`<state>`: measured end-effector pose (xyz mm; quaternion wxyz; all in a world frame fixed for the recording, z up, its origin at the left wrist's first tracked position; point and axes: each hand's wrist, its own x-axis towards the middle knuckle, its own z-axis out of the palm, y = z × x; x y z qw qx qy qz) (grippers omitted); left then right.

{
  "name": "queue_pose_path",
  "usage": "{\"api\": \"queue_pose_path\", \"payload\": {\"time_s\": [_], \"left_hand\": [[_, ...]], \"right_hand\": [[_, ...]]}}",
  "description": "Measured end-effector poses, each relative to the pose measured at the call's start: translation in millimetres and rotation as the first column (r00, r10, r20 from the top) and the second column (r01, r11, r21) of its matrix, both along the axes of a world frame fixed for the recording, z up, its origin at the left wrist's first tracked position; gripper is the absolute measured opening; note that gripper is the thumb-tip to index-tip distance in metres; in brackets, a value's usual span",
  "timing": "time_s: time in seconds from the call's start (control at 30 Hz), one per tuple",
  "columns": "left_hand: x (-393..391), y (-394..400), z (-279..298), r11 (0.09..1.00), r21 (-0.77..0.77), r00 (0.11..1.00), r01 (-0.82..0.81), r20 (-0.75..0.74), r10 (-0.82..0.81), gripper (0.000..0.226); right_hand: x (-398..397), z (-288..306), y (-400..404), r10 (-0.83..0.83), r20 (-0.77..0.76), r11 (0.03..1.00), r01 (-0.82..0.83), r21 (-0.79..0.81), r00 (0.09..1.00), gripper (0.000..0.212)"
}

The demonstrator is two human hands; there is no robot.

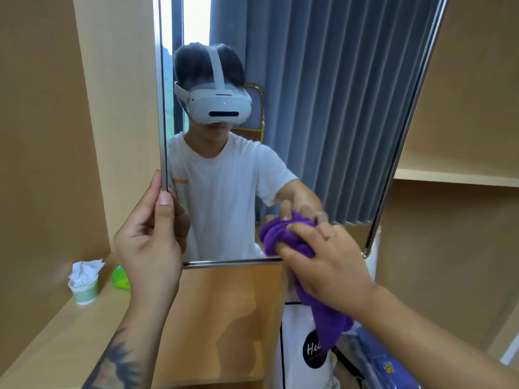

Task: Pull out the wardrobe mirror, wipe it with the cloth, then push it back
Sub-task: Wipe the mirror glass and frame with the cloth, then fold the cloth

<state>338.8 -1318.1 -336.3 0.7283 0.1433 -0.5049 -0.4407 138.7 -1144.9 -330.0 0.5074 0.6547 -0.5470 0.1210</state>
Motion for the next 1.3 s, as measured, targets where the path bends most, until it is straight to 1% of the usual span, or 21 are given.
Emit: {"api": "queue_pose_path", "payload": {"time_s": [0.07,0.13,0.17,0.2,0.27,0.3,0.37,0.4,0.43,0.47,0.53,0.6,0.7,0.77,0.87,0.93,1.03,1.1,1.13,1.2,1.3], "left_hand": [[0,-2,-1,1.000,0.004,1.000,-0.001,0.005,0.001,0.028],[-1,-3,-1,1.000,0.010,1.000,-0.009,0.010,0.009,0.029],[-1,-4,-2,1.000,0.010,1.000,-0.017,0.016,0.017,0.030],[-2,-4,-2,1.000,0.006,0.999,-0.030,0.020,0.030,0.030],[-2,-2,-1,0.999,0.001,0.999,-0.044,0.019,0.044,0.029],[-2,-1,-1,0.999,0.003,0.999,-0.034,0.010,0.034,0.029],[-2,1,1,1.000,0.008,1.000,0.008,-0.005,-0.008,0.028],[-2,1,2,1.000,0.005,1.000,0.021,-0.007,-0.021,0.028],[-2,2,3,1.000,0.000,1.000,0.021,-0.005,-0.021,0.030],[-2,2,3,1.000,-0.004,1.000,0.012,0.000,-0.012,0.032],[-2,2,4,1.000,-0.012,1.000,0.002,0.001,-0.002,0.035],[-2,2,3,1.000,-0.014,1.000,0.006,-0.001,-0.006,0.033],[0,0,1,0.999,0.007,0.999,0.040,0.007,-0.040,0.029],[3,-5,-2,0.996,0.016,0.996,0.087,0.029,-0.088,0.032],[14,-9,-10,0.980,0.044,0.974,0.192,0.113,-0.196,0.043],[21,-8,-27,0.968,0.110,0.955,0.227,0.170,-0.243,0.043],[25,3,-68,0.936,0.269,0.924,0.229,0.244,-0.296,0.034],[24,20,-104,0.880,0.415,0.889,0.229,0.280,-0.364,0.024],[23,31,-122,0.841,0.485,0.864,0.238,0.289,-0.411,0.027],[24,54,-153,0.732,0.603,0.776,0.316,0.280,-0.565,0.037],[23,90,-190,0.529,0.684,0.533,0.502,0.237,-0.812,0.042]], "right_hand": [[-7,31,-5,-0.018,0.084,0.989,0.030,-0.146,0.996,0.031],[-9,57,-9,-0.008,0.287,0.936,0.109,-0.336,0.958,0.028],[-4,59,-13,0.015,0.362,0.908,0.139,-0.394,0.932,0.027],[2,54,-17,0.027,0.380,0.902,0.141,-0.408,0.925,0.026],[17,29,-24,0.024,0.251,0.957,0.050,-0.285,0.968,0.025],[22,16,-24,0.029,0.136,0.985,-0.005,-0.173,0.990,0.025],[24,12,-21,0.023,-0.034,1.000,-0.022,0.022,0.999,0.028],[22,21,-22,0.017,-0.070,0.998,-0.013,0.055,0.997,0.029],[19,31,-24,0.011,-0.082,0.999,-0.008,0.037,0.997,0.030],[18,40,-27,0.006,-0.059,1.000,-0.007,-0.011,0.998,0.030],[20,46,-33,-0.001,0.059,0.991,0.008,-0.130,0.998,0.033],[30,32,-37,0.023,0.151,0.978,0.009,-0.208,0.988,0.035],[45,-5,-35,0.040,0.180,0.989,-0.013,-0.149,0.983,0.032],[51,-26,-32,0.055,0.252,0.994,-0.028,-0.108,0.966,0.029],[62,-49,-25,0.110,0.455,0.988,-0.045,-0.151,0.884,0.031],[69,-68,-21,0.121,0.571,0.987,-0.036,-0.159,0.812,0.036],[81,-96,-14,0.127,0.702,0.989,-0.035,-0.145,0.701,0.039],[87,-117,-9,0.140,0.779,0.990,-0.057,-0.133,0.612,0.038],[90,-128,-7,0.151,0.813,0.988,-0.073,-0.133,0.563,0.037],[95,-150,-2,0.168,0.873,0.986,-0.089,-0.143,0.458,0.038],[106,-184,8,0.134,0.941,0.990,-0.083,-0.113,0.311,0.043]]}}
